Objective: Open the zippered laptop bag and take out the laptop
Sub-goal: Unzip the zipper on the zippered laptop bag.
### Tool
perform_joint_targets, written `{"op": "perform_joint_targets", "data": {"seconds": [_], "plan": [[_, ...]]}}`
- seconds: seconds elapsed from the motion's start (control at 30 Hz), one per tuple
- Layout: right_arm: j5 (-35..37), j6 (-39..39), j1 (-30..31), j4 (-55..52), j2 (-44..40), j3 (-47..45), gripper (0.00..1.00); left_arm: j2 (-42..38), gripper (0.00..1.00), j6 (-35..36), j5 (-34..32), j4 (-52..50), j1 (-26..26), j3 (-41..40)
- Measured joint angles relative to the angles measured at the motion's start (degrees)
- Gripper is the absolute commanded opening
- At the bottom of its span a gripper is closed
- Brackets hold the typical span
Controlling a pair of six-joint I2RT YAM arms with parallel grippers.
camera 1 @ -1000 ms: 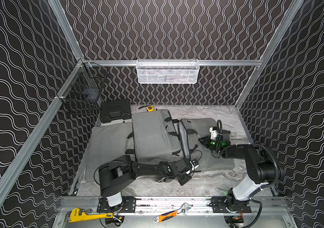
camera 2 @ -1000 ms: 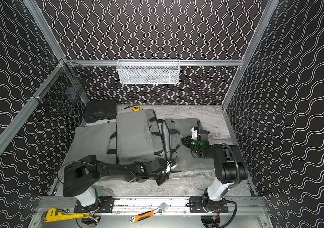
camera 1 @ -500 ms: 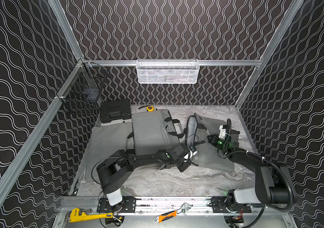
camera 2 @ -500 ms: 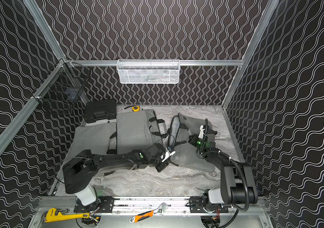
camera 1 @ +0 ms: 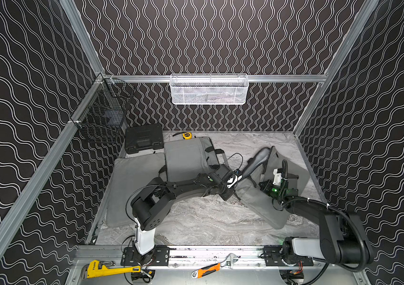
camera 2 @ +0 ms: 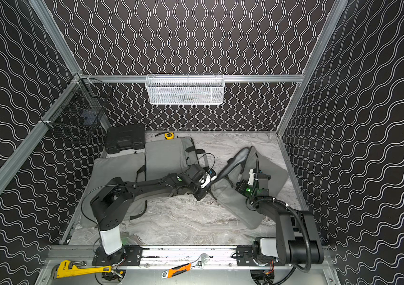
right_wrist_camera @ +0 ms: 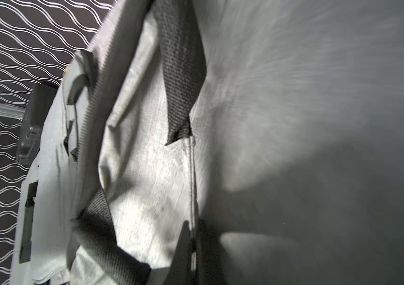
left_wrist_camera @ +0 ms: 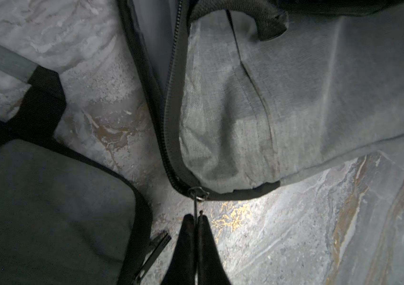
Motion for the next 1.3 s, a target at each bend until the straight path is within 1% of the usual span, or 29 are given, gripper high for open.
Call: {"op": "perform_joint_targets", "data": {"seconds": [0.2,0.43,0.53,0.77,0.93,1.03,1.1,1.13,1.2,1.3], "plan": [[-2.0,2.9,0.0,8.2,4.1,-1.1,0.0,0.2,0.0,-1.2,-0.2,1.6,-0.7,-2.7],[-3.3,5.0,-0.1,13.8,7.4,-1.4,0.0,-0.3,0.0,-1.5,-0.8,3.0,-2.8,-5.2],[-3.8,5.8,-0.1,15.9,8.4,-1.7,0.0,-0.3,0.0,-2.7,-0.9,3.6,-3.9,-5.5],[-4.1,6.7,0.0,18.7,9.0,-2.6,0.0,1.9,0.0,-4.7,-0.5,4.5,-7.8,-4.3],[-4.7,6.8,0.0,19.2,8.9,-3.0,0.0,2.7,0.01,-6.4,-0.7,4.5,-9.4,-3.5],[-4.7,6.8,0.0,17.8,8.1,-2.6,0.0,0.9,0.28,-7.2,-0.7,4.8,-9.7,-4.8],[-4.7,6.1,0.1,15.5,7.2,-2.0,0.0,-1.7,0.42,-7.4,-0.1,5.0,-9.7,-5.8],[-4.5,5.5,0.2,14.1,6.7,-1.5,0.0,-3.1,0.46,-7.4,-0.1,5.1,-9.5,-6.1],[-4.2,4.3,0.2,11.2,5.8,-0.5,0.0,-6.2,0.53,-7.4,0.9,5.5,-8.4,-6.6],[-3.4,2.4,0.2,7.5,4.5,0.6,0.0,-9.5,0.6,-7.5,0.9,6.1,-4.9,-6.7]]}}
